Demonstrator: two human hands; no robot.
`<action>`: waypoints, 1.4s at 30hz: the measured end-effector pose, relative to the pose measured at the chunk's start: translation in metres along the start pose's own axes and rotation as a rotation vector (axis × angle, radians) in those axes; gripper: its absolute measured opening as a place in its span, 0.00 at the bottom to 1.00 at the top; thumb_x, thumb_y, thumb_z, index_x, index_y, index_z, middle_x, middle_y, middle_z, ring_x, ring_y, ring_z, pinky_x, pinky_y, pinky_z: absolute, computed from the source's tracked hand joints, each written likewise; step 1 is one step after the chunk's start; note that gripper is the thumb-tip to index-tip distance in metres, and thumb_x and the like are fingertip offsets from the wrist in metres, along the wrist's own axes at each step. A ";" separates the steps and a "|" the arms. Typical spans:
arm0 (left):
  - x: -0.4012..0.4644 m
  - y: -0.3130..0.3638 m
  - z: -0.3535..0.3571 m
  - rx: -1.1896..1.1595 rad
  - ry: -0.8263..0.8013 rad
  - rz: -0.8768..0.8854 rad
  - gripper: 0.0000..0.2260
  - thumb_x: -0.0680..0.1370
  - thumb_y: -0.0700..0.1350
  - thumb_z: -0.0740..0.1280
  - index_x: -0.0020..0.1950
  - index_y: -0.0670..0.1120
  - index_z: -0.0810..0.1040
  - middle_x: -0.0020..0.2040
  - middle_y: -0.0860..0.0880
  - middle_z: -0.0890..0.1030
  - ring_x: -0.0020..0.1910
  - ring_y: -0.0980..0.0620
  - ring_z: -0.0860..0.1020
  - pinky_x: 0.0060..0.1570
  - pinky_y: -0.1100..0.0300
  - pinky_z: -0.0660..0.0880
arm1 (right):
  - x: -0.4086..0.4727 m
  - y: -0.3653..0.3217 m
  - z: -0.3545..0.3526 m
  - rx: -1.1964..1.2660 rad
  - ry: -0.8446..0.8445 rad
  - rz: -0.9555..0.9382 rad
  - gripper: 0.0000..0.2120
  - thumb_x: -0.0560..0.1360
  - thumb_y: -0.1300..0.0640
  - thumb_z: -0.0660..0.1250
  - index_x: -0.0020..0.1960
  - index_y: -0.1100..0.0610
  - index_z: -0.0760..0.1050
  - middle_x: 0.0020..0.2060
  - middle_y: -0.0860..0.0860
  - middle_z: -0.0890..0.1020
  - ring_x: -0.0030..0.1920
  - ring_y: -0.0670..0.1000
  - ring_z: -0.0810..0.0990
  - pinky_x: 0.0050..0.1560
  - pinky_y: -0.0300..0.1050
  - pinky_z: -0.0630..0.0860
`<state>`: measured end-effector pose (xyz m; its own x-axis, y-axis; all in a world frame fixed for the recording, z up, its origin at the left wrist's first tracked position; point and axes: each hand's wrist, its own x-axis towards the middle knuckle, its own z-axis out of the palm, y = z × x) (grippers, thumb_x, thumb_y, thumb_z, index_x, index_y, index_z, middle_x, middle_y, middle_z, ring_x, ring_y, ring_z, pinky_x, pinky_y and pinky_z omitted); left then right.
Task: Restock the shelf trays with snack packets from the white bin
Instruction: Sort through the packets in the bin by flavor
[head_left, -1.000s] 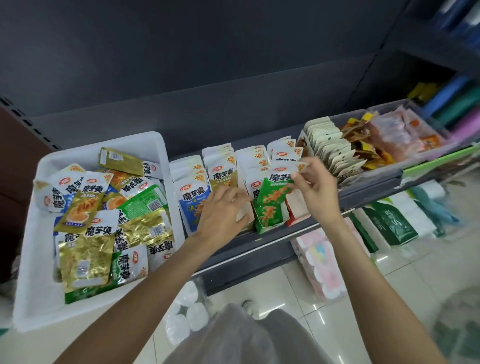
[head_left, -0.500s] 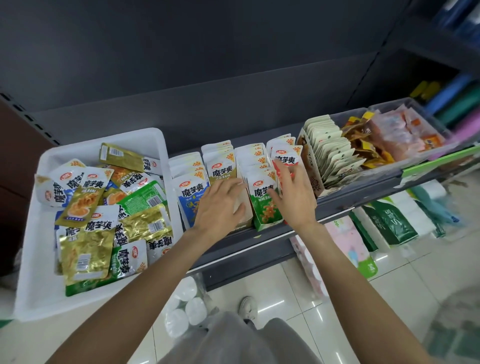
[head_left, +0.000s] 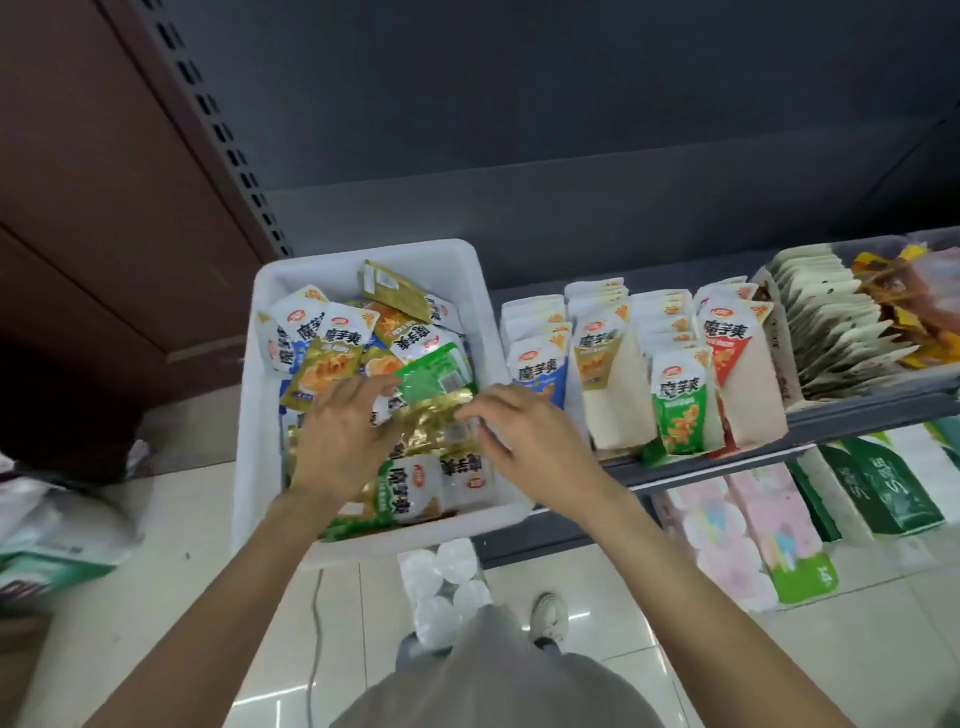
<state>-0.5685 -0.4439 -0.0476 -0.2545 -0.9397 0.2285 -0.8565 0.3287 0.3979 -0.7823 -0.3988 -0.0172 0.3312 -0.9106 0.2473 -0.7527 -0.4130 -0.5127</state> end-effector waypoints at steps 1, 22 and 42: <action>-0.004 -0.017 -0.002 0.039 -0.066 -0.045 0.17 0.71 0.47 0.69 0.59 0.46 0.78 0.53 0.46 0.81 0.54 0.42 0.77 0.55 0.46 0.75 | 0.011 -0.006 0.014 -0.029 -0.051 -0.006 0.11 0.75 0.61 0.63 0.55 0.55 0.78 0.50 0.52 0.80 0.52 0.53 0.78 0.48 0.50 0.78; -0.007 -0.046 -0.012 -0.440 -0.183 -0.156 0.19 0.77 0.50 0.66 0.67 0.50 0.72 0.64 0.52 0.73 0.64 0.52 0.70 0.63 0.55 0.68 | 0.031 -0.050 0.017 -0.123 0.117 0.518 0.18 0.73 0.41 0.64 0.59 0.47 0.75 0.46 0.52 0.80 0.48 0.54 0.77 0.49 0.49 0.72; 0.027 0.069 -0.031 -1.133 -0.277 -0.204 0.11 0.74 0.38 0.70 0.49 0.53 0.77 0.43 0.57 0.82 0.38 0.62 0.80 0.36 0.66 0.78 | -0.045 -0.048 -0.007 1.069 0.162 0.749 0.20 0.73 0.65 0.69 0.63 0.57 0.70 0.45 0.53 0.83 0.36 0.52 0.83 0.30 0.39 0.75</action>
<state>-0.6205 -0.4438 0.0131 -0.3668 -0.9273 -0.0753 -0.0416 -0.0645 0.9971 -0.7653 -0.3385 0.0022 -0.0950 -0.9416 -0.3229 0.1211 0.3110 -0.9426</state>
